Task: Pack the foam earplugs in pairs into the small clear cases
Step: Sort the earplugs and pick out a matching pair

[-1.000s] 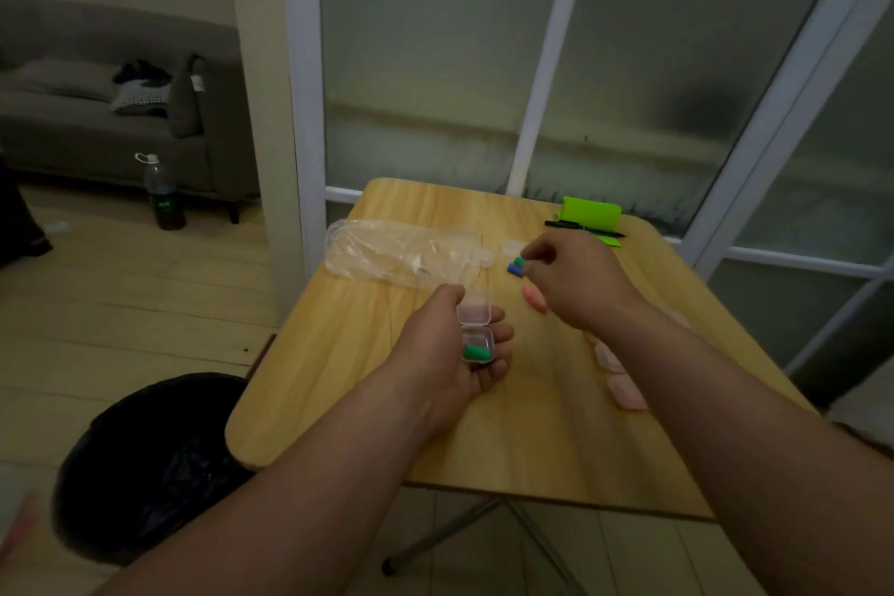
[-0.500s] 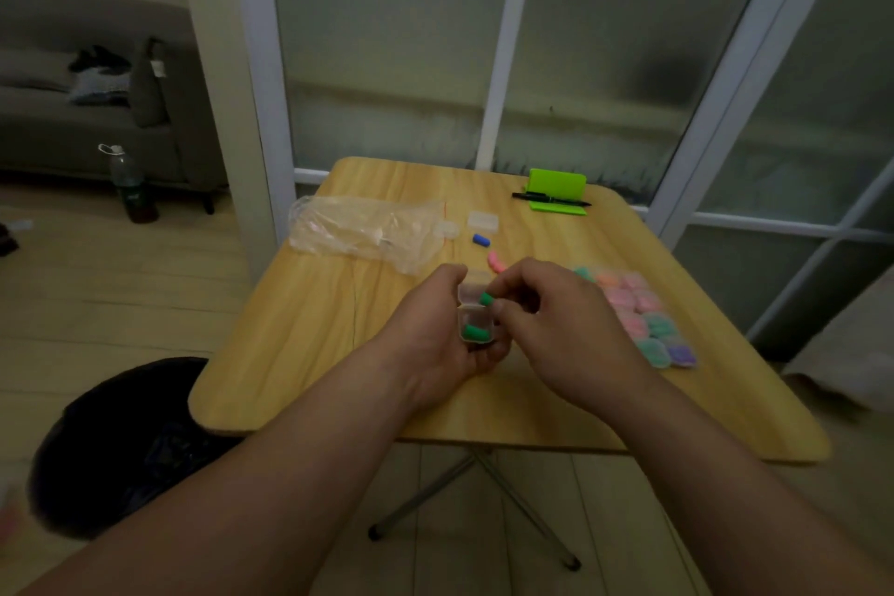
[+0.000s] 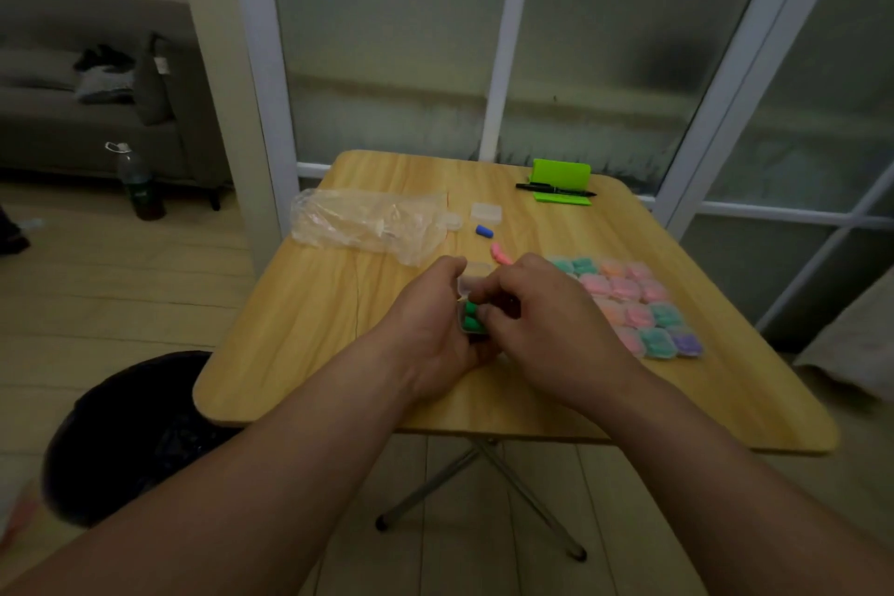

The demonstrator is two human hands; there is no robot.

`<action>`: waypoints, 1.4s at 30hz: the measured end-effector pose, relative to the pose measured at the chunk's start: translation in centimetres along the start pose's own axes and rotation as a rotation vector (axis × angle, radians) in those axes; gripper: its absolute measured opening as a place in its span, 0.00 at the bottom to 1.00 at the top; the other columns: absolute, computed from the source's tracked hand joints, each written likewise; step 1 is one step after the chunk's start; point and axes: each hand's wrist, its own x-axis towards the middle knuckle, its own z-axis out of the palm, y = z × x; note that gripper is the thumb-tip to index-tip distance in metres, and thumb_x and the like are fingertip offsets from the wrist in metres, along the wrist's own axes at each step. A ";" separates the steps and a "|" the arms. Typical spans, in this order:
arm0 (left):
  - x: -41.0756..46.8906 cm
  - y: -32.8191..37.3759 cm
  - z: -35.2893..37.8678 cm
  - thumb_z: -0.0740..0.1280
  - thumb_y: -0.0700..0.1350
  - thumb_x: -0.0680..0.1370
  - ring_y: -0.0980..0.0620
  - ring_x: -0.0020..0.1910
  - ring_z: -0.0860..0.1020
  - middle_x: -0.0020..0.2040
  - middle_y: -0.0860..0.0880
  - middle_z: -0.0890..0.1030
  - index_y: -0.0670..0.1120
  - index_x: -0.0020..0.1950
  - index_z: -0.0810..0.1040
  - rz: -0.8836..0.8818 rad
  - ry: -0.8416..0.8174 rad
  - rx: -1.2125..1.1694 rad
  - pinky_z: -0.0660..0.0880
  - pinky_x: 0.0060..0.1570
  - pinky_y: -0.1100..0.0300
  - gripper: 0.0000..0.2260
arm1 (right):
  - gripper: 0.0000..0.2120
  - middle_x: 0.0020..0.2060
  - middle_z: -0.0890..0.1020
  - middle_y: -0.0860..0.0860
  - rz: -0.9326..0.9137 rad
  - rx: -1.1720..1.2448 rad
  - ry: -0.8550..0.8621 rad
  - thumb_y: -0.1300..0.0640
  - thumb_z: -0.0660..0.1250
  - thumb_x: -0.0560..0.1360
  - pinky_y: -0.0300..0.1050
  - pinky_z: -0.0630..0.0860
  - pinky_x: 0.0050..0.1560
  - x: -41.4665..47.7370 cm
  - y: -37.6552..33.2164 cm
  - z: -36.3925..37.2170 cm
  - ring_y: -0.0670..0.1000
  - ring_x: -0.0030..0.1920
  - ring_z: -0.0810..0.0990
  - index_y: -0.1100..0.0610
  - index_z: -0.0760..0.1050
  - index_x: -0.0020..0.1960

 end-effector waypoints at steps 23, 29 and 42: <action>-0.8 0.2 1.0 0.53 0.63 0.86 0.48 0.37 0.75 0.46 0.41 0.77 0.38 0.73 0.75 0.025 -0.001 0.114 0.74 0.39 0.56 0.32 | 0.11 0.55 0.82 0.42 0.098 0.290 0.030 0.50 0.63 0.85 0.39 0.73 0.51 1.0 2.1 -0.4 0.39 0.55 0.78 0.46 0.82 0.63; -0.7 1.4 0.5 0.52 0.64 0.86 0.47 0.37 0.79 0.45 0.40 0.82 0.36 0.69 0.76 0.031 0.047 0.075 0.79 0.39 0.55 0.33 | 0.05 0.51 0.81 0.40 -0.058 0.175 0.001 0.48 0.70 0.81 0.42 0.74 0.54 -0.1 1.7 -0.8 0.41 0.56 0.77 0.44 0.82 0.56; -0.7 0.5 -0.4 0.62 0.39 0.83 0.38 0.63 0.83 0.64 0.33 0.82 0.36 0.72 0.73 0.030 -0.102 0.182 0.78 0.66 0.44 0.18 | 0.13 0.53 0.80 0.40 -0.074 0.071 0.007 0.49 0.75 0.77 0.42 0.79 0.49 -0.6 2.0 -1.0 0.40 0.53 0.78 0.45 0.73 0.57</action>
